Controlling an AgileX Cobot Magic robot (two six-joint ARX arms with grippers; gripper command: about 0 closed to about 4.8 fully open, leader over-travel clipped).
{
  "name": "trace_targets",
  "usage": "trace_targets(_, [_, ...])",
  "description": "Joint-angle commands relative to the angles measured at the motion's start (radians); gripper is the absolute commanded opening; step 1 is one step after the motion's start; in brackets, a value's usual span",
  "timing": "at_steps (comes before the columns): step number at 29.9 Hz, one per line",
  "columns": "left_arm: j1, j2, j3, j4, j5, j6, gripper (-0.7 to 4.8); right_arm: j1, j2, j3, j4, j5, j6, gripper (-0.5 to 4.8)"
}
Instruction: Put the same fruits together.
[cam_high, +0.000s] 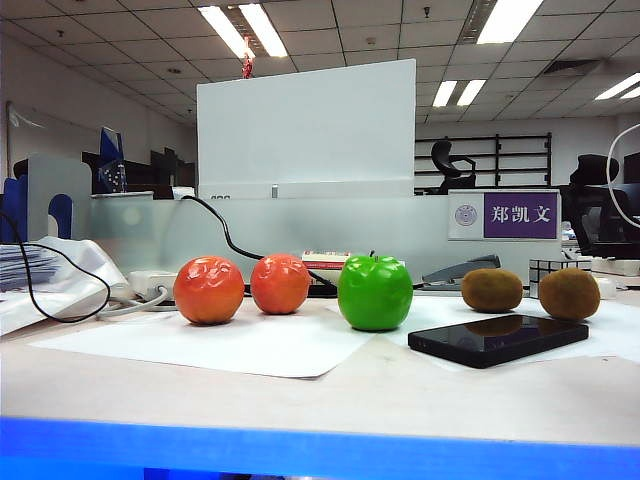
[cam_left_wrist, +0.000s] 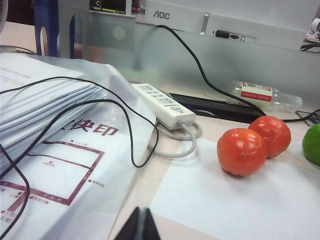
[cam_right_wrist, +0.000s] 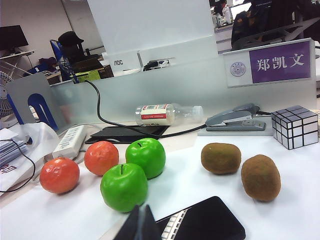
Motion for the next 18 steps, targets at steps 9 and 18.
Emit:
trace_targets(9, [-0.001, -0.001, 0.001, 0.017, 0.001, -0.003, -0.03, 0.001, -0.002, 0.004, 0.010, -0.001, 0.000, 0.00])
trace_targets(18, [-0.001, -0.001, 0.001, 0.017, 0.000, -0.003, -0.03, 0.000, -0.002, 0.004, 0.005, 0.007, -0.061, 0.00])
